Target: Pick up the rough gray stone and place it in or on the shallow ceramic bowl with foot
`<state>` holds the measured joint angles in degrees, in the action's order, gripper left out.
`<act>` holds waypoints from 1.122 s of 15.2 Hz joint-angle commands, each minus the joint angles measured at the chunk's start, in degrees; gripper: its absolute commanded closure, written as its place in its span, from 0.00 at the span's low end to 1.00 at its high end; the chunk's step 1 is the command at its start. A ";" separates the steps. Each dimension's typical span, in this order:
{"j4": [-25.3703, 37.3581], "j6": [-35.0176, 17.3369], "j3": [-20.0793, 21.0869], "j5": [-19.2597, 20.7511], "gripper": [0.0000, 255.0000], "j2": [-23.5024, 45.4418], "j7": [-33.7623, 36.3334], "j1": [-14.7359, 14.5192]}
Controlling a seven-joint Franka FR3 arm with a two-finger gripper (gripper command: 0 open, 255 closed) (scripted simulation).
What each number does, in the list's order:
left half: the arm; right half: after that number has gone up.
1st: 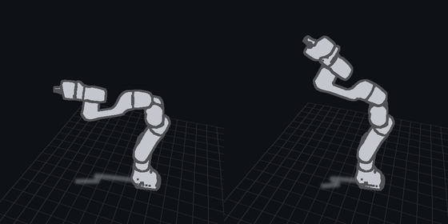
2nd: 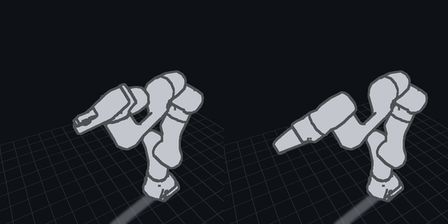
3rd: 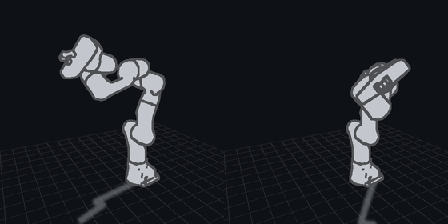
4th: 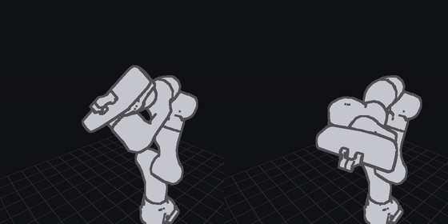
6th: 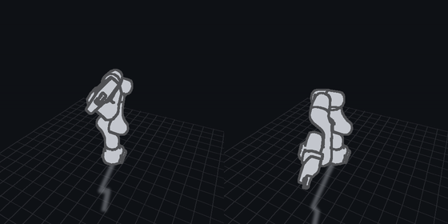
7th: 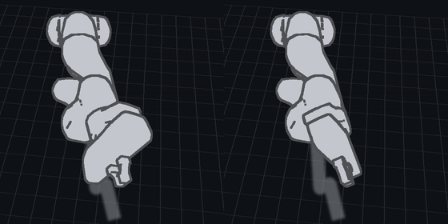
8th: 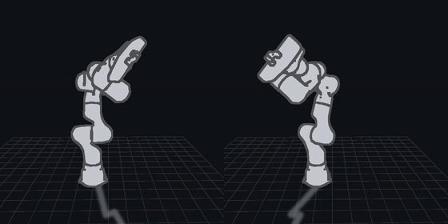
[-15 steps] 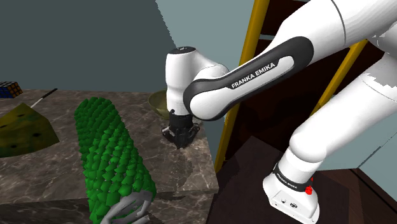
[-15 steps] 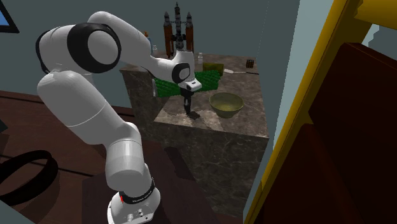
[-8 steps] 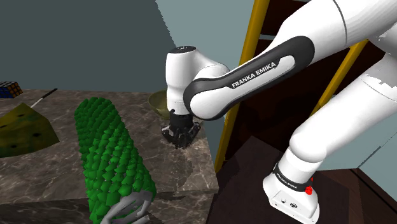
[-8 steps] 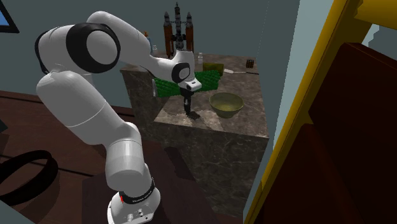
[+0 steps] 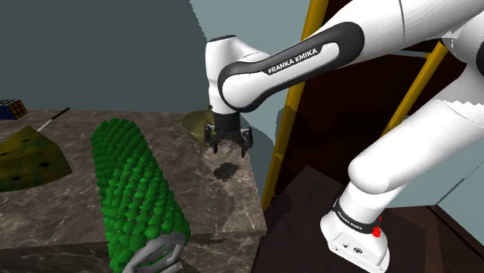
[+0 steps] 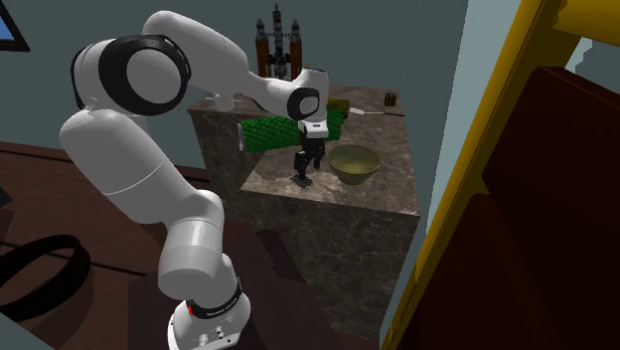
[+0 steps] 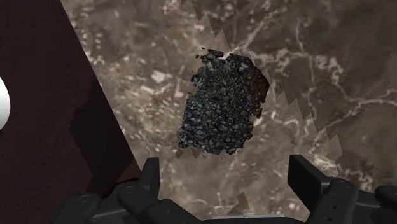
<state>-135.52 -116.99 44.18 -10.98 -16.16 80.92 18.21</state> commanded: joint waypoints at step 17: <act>-3.44 -5.29 1.31 1.10 1.00 2.67 2.59 1.05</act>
<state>-138.67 -122.73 45.48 -9.84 -13.52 83.52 19.29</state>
